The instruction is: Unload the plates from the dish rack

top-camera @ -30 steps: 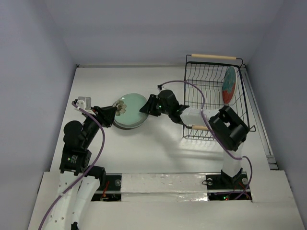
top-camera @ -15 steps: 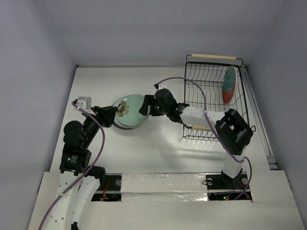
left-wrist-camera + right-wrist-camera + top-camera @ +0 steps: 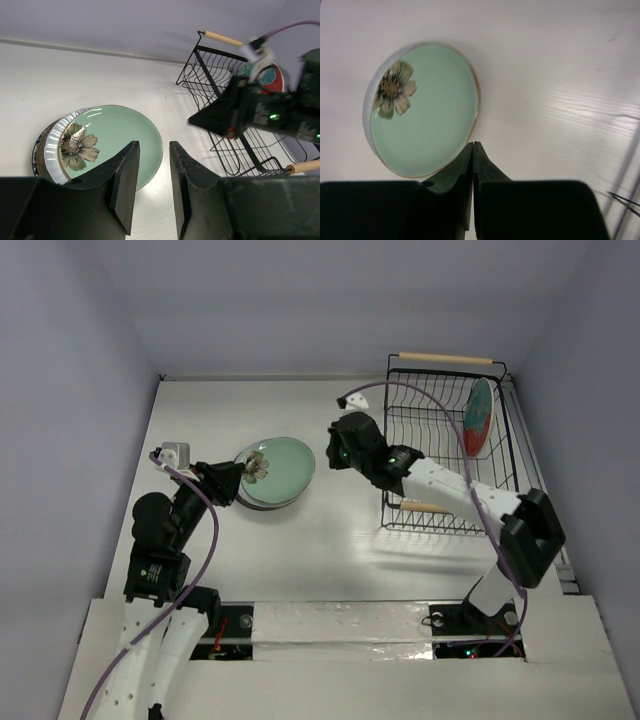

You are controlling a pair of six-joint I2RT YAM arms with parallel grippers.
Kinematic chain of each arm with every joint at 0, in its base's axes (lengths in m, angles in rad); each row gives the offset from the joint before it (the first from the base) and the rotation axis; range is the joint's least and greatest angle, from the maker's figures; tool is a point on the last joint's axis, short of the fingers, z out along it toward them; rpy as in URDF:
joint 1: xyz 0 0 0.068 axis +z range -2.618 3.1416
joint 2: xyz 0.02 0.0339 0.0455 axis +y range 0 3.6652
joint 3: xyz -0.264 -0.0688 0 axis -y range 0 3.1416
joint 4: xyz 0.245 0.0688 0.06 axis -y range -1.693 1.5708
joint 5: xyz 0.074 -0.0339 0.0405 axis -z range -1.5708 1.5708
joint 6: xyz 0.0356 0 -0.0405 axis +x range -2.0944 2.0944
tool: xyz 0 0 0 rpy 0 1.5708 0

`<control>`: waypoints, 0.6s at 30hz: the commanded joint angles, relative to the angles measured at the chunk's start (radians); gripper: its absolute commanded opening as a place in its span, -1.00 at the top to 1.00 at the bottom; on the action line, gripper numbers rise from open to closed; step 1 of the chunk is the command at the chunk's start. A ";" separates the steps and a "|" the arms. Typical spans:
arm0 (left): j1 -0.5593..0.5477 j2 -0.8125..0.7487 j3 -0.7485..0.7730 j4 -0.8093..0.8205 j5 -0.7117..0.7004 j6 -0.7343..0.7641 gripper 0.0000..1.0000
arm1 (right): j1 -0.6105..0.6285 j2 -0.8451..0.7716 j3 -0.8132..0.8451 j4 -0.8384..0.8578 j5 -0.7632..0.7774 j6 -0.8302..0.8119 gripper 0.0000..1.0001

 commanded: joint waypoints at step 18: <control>-0.079 -0.079 0.046 0.020 -0.021 0.017 0.32 | -0.592 -0.230 0.081 -0.262 0.639 -0.286 -0.58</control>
